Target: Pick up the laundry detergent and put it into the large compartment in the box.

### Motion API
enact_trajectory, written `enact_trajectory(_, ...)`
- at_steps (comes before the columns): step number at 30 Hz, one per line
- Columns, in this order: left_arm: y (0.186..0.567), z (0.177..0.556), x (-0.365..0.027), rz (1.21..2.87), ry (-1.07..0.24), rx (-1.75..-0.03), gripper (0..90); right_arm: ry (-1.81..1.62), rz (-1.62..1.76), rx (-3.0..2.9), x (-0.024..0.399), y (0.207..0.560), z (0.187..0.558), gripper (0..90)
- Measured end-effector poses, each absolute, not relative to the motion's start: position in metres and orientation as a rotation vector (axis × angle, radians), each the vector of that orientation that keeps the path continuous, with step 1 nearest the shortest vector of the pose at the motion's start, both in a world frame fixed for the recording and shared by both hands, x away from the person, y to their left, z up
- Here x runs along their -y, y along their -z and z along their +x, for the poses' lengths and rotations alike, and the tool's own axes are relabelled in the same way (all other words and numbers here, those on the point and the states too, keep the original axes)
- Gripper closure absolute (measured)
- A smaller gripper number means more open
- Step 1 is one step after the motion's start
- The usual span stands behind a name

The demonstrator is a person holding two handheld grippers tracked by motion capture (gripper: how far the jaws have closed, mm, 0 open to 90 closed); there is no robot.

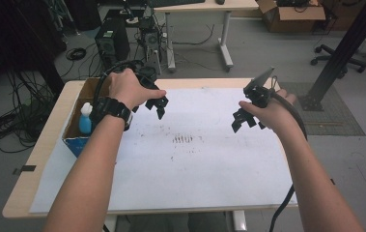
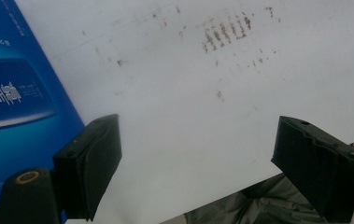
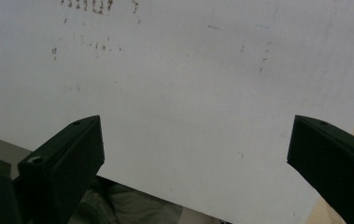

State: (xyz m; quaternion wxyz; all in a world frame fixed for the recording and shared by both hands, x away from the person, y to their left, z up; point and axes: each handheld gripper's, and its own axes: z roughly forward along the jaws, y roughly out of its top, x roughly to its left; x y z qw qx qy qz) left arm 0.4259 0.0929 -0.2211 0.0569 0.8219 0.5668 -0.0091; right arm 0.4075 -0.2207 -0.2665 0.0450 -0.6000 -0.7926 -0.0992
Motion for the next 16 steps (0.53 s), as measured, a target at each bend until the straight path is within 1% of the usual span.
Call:
enact_trajectory(2, 0.2219, 0.4253, -0.0914, 2.507, 0.027, -1.710, 11.2, 0.304, -1.832, 2.419, 0.2213, 0.2666, 0.4070, 3.9)
enact_trajectory(3, 0.2222, 0.4250, -0.0909, 2.509, 0.029, -1.708, 11.2, 0.304, -1.832, 2.419, 0.2213, 0.2666, 0.4070, 3.9)
enact_trajectory(7, 0.2223, 0.4237, -0.0895, 2.512, 0.027, -1.701, 6.2, 0.304, -1.835, 2.418, 0.2228, 0.2668, 0.4065, 4.0)
enact_trajectory(16, 0.2195, 0.4206, -0.0899, 2.510, 0.025, -1.685, 5.0, 0.310, -1.842, 2.414, 0.2236, 0.2641, 0.4041, 3.9)
